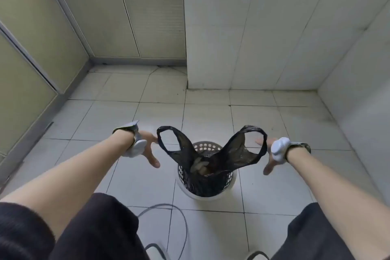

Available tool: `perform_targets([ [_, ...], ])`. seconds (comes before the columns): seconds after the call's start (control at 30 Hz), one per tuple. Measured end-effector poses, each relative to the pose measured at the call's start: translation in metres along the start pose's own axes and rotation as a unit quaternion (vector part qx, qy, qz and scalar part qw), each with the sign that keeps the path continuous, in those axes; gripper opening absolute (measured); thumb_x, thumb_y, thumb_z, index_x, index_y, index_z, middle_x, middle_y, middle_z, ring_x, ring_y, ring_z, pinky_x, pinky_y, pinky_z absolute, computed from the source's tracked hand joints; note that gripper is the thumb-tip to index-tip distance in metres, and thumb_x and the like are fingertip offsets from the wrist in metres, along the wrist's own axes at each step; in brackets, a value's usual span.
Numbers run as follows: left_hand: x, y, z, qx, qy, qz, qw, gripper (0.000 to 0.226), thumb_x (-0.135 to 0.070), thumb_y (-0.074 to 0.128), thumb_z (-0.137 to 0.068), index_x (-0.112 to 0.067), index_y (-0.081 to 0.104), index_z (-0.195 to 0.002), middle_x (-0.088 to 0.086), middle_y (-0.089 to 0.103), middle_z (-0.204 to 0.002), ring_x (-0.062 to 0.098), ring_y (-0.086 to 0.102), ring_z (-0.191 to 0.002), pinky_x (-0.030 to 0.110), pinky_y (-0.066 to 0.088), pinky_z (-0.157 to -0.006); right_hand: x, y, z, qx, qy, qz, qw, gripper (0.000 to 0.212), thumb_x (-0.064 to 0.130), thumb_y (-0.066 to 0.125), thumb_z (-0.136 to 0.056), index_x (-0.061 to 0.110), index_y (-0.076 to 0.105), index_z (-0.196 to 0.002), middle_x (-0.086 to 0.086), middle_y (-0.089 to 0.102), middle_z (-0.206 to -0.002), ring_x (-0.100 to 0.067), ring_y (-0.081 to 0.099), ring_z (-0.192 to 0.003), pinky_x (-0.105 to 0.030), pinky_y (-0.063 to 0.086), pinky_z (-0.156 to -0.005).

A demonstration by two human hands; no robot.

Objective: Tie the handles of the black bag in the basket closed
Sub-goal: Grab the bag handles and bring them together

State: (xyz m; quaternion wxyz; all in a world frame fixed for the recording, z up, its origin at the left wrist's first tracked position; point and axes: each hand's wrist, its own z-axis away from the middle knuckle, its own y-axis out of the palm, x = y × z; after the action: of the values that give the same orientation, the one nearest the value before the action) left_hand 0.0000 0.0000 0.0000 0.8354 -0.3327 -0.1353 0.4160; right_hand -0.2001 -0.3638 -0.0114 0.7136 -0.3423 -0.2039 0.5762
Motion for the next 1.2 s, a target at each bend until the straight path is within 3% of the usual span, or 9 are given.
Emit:
perform_targets([
  [0.17,-0.014,0.021,-0.017,-0.017,0.024,0.076,0.997,0.137,-0.081,0.070,-0.020,-0.046,0.013,-0.140,-0.010,0.032,-0.151,0.018,0.033,-0.137,0.044,0.031,-0.113,0.009,0.006,-0.013,-0.009,-0.055,-0.150,0.987,0.128,0.069,0.077,-0.054,0.031,0.004,-0.153,0.019,0.012,-0.159,-0.005,0.011,-0.148,-0.026,0.006,-0.118],
  [0.3,-0.029,0.029,-0.027,-0.058,0.073,0.156,0.983,0.139,-0.077,0.075,-0.022,-0.048,0.006,-0.139,-0.009,0.027,-0.153,0.016,0.026,-0.141,0.044,0.029,-0.115,0.028,0.006,-0.023,-0.004,-0.115,-0.266,0.957,0.088,0.071,0.076,-0.051,0.051,0.043,-0.130,0.032,0.036,-0.144,-0.001,0.033,-0.137,-0.025,0.019,-0.114],
  [0.37,-0.037,0.031,-0.031,-0.072,0.096,0.221,0.968,0.130,-0.071,0.080,-0.027,-0.053,0.011,-0.135,-0.014,0.034,-0.149,0.013,0.032,-0.137,0.042,0.032,-0.113,0.039,0.005,-0.027,-0.020,-0.132,-0.280,0.951,0.077,0.078,0.072,-0.049,0.053,0.052,-0.119,0.028,0.052,-0.132,-0.005,0.044,-0.127,-0.028,0.027,-0.110],
  [0.47,-0.048,0.036,-0.036,-0.080,0.130,0.301,0.941,0.102,-0.059,0.087,-0.034,-0.060,0.033,-0.121,-0.029,0.053,-0.128,0.004,0.050,-0.123,0.038,0.041,-0.106,0.055,0.002,-0.032,-0.042,-0.163,-0.292,0.942,0.074,0.082,0.065,-0.053,0.046,0.056,-0.116,0.027,0.056,-0.125,-0.004,0.045,-0.123,-0.026,0.023,-0.108],
  [0.57,-0.063,0.040,-0.038,-0.090,0.163,0.347,0.919,0.082,-0.052,0.089,-0.038,-0.055,0.048,-0.109,-0.027,0.065,-0.110,-0.003,0.061,-0.106,0.033,0.049,-0.098,0.072,-0.004,-0.038,-0.067,-0.193,-0.306,0.930,0.074,0.079,0.067,-0.055,0.036,0.057,-0.113,0.019,0.059,-0.123,-0.011,0.048,-0.122,-0.035,0.029,-0.111],
  [0.73,-0.088,0.034,-0.043,-0.121,0.189,0.339,0.914,0.070,-0.051,0.088,-0.036,-0.053,0.051,-0.096,-0.020,0.069,-0.096,-0.002,0.063,-0.096,0.028,0.053,-0.087,0.096,-0.008,-0.046,-0.091,-0.226,-0.362,0.900,0.048,0.049,0.082,-0.061,0.024,0.066,-0.099,0.001,0.072,-0.100,-0.020,0.066,-0.098,-0.044,0.054,-0.091],
  [0.9,-0.098,0.028,-0.047,-0.128,0.189,0.306,0.924,0.068,-0.042,0.087,-0.041,-0.044,0.054,-0.100,-0.017,0.067,-0.097,0.011,0.065,-0.096,0.031,0.055,-0.084,0.112,-0.008,-0.051,-0.117,-0.227,-0.350,0.901,0.022,0.032,0.067,-0.073,0.030,0.062,-0.095,0.004,0.069,-0.086,-0.024,0.065,-0.085,-0.031,0.052,-0.069],
  [1.03,-0.105,0.026,-0.049,-0.133,0.184,0.290,0.930,0.068,-0.035,0.086,-0.049,-0.029,0.057,-0.110,-0.003,0.067,-0.109,0.018,0.063,-0.100,0.037,0.054,-0.089,0.120,-0.007,-0.052,-0.100,-0.247,-0.354,0.896,0.025,0.035,0.060,-0.085,0.035,0.061,-0.109,0.008,0.070,-0.099,-0.013,0.064,-0.090,-0.026,0.050,-0.078],
  [1.2,-0.112,0.025,-0.052,-0.148,0.168,0.266,0.938,0.031,-0.032,0.077,-0.062,-0.036,0.063,-0.089,-0.006,0.065,-0.091,0.019,0.063,-0.089,0.033,0.052,-0.080,0.126,-0.004,-0.057,-0.077,-0.247,-0.373,0.891,0.010,0.028,0.062,-0.081,0.034,0.067,-0.086,0.005,0.071,-0.090,-0.021,0.065,-0.093,-0.033,0.051,-0.083],
])
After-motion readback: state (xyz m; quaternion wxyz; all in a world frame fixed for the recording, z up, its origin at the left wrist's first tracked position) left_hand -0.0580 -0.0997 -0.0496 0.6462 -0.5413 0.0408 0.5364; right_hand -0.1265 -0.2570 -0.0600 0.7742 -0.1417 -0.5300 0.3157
